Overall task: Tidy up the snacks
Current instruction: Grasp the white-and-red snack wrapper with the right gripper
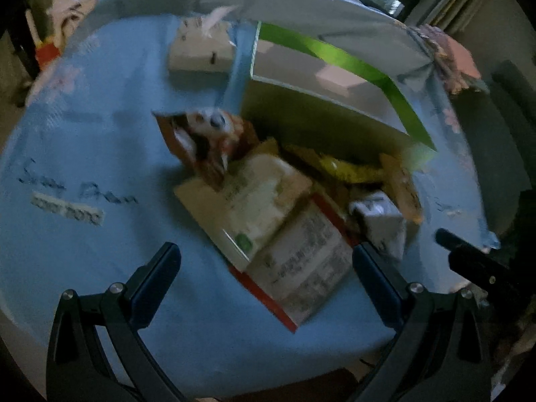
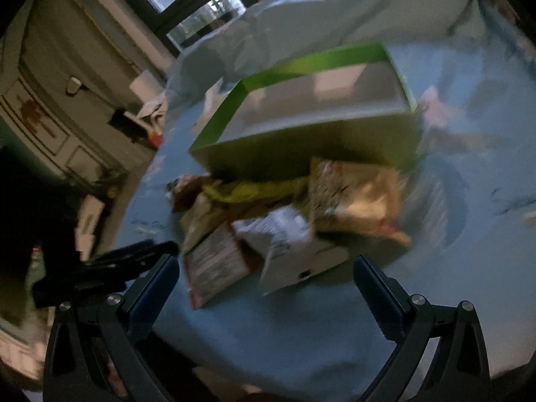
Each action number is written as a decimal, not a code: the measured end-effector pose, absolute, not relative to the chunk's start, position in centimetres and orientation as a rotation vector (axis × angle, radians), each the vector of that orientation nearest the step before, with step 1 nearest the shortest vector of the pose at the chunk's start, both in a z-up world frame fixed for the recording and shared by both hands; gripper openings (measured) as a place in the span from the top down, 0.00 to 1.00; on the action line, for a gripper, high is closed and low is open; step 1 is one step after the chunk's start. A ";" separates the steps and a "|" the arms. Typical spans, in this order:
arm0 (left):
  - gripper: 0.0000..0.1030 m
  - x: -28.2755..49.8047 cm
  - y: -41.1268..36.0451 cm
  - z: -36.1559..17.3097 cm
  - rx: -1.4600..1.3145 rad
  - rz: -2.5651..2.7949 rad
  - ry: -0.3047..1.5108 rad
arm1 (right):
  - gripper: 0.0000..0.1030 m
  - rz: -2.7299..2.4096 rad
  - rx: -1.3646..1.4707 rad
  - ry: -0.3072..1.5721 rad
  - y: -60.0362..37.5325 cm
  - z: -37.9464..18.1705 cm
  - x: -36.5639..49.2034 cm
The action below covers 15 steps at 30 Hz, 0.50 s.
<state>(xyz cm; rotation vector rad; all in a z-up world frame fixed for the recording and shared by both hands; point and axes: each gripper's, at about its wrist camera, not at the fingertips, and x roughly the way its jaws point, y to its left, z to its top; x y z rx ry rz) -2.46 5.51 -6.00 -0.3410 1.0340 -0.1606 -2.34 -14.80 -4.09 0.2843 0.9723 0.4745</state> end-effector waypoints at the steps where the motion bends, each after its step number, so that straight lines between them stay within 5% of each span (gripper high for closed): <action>1: 0.00 -2.6 5.7 -6.3 -0.360 -0.181 1.038 | 0.00 0.493 0.299 0.982 -14.7 -4.4 -2.4; 7: 0.02 -4.4 5.3 -7.3 -0.407 -0.262 1.022 | 0.00 0.623 0.369 1.045 -13.3 -6.4 -2.9; 15: 0.15 -4.5 3.9 -8.2 -0.315 -0.284 1.015 | 0.00 0.664 0.420 1.102 -11.7 -8.1 -2.2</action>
